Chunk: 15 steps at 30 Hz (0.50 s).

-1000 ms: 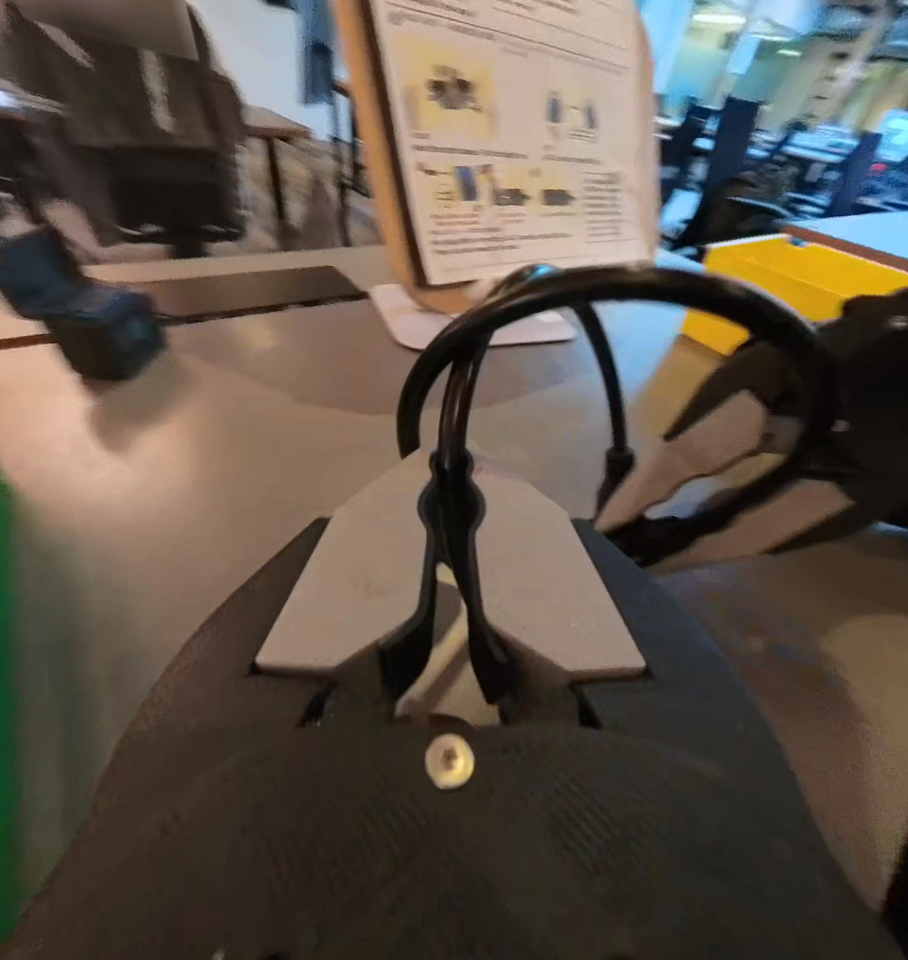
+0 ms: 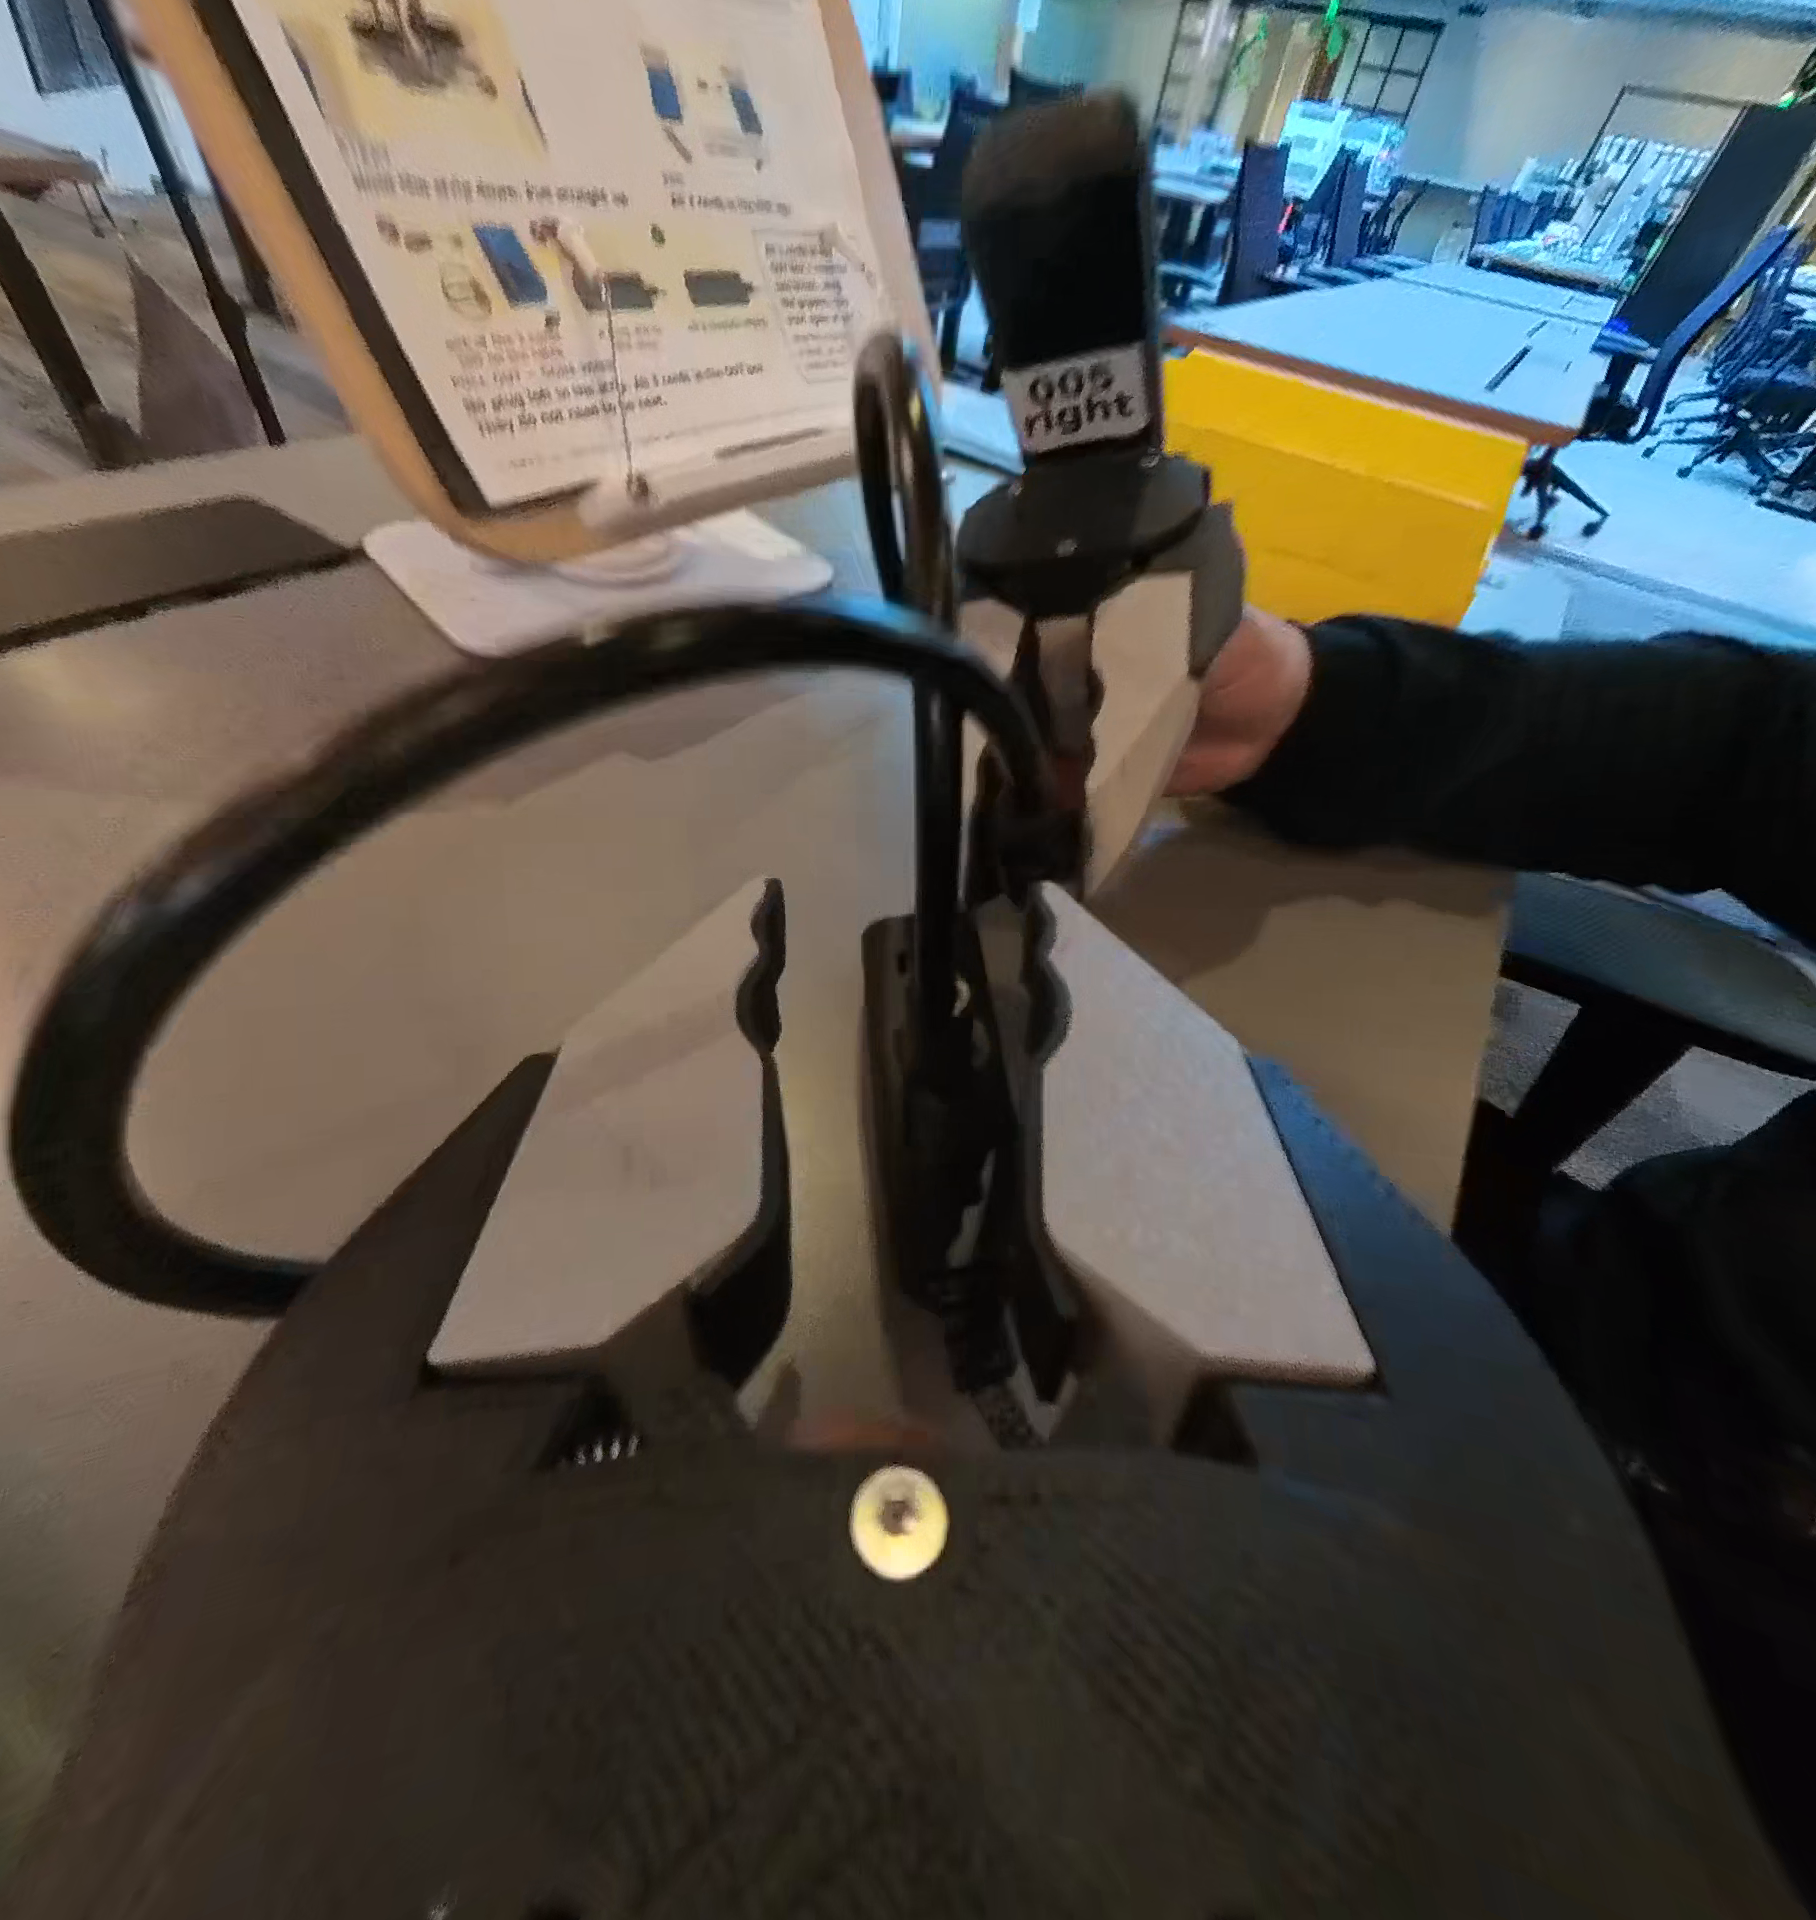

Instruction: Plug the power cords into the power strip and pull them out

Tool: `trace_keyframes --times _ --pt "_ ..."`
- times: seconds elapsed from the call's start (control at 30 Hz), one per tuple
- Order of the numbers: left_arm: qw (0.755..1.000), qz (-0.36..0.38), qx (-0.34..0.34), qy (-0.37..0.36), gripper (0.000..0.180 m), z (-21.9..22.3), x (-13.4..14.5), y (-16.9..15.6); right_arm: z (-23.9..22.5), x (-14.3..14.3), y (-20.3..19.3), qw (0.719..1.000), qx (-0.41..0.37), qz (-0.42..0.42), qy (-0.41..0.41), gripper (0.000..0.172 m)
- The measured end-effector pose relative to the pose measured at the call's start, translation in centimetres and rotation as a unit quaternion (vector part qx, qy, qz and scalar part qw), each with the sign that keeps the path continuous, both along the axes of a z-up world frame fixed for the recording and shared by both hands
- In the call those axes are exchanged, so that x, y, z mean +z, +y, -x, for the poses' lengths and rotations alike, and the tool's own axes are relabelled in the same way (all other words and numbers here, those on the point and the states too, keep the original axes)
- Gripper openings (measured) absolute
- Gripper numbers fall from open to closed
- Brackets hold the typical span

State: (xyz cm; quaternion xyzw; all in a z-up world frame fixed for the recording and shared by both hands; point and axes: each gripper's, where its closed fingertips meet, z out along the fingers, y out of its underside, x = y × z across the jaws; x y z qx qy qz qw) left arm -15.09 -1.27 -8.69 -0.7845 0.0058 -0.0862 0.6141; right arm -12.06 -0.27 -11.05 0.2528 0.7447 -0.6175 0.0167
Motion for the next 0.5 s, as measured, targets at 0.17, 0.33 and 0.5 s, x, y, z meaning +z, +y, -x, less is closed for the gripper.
trace_keyframes --times 0.17,0.33,0.5 --pt "0.998 -0.047 0.016 0.025 0.039 -0.7 3.9 0.1 -1.0 0.4 -0.7 0.999 0.020 -0.007 0.026 0.022" --pt "0.996 -0.088 -0.010 -0.023 0.043 -1.8 6.2 -0.5 -1.4 1.3 0.2 0.999 0.013 0.006 0.032 0.022" --pt "0.986 -0.141 -0.019 -0.082 0.035 -1.6 8.6 -0.8 -2.0 1.8 0.4 0.999 0.016 -0.010 0.051 0.023"
